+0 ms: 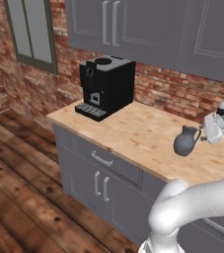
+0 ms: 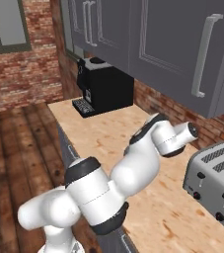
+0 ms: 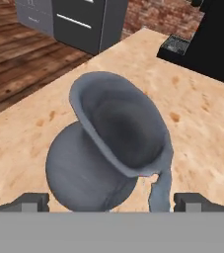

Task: Move the yogurt and eggplant from the second highest shelf to the top shelf to make space. Then, place the pitcher from the counter on the cleared second highest shelf.

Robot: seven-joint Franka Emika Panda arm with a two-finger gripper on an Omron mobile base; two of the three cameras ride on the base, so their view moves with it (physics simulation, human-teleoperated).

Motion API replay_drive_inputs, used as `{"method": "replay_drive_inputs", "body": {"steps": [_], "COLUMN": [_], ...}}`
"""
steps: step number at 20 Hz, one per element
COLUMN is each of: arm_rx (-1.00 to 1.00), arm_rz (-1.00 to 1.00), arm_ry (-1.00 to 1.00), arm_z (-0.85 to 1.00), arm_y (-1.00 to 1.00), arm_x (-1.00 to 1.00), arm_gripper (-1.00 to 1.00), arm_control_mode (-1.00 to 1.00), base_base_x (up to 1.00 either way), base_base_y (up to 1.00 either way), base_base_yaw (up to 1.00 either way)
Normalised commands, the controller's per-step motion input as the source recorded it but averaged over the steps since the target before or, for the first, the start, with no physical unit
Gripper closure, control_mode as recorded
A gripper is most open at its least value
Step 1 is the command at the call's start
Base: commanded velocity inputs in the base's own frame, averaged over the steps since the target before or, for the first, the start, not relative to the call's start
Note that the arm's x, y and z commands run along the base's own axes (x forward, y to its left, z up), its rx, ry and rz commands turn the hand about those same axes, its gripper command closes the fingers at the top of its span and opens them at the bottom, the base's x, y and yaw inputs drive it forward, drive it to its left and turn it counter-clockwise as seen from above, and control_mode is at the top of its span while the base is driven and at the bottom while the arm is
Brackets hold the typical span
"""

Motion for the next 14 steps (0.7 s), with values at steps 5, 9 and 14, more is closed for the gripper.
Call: {"method": "replay_drive_inputs", "body": {"steps": [5,9,14], "arm_rx": [0.0,-0.03,-0.05], "arm_rz": [0.08,0.11,0.09], "arm_ry": [0.0,-0.02,-0.01], "arm_z": [-0.17,-0.15,-0.02], "arm_y": [-0.18,0.01,0.15], "arm_x": [0.01,0.0,-0.01], "arm_gripper": [-1.0,-1.0,-1.0], "arm_control_mode": [-1.0,-1.0,-1.0], "base_base_x": [0.0,0.0,0.0], "base_base_y": [0.0,0.0,0.0], "base_base_yaw": [0.0,0.0,0.0]}}
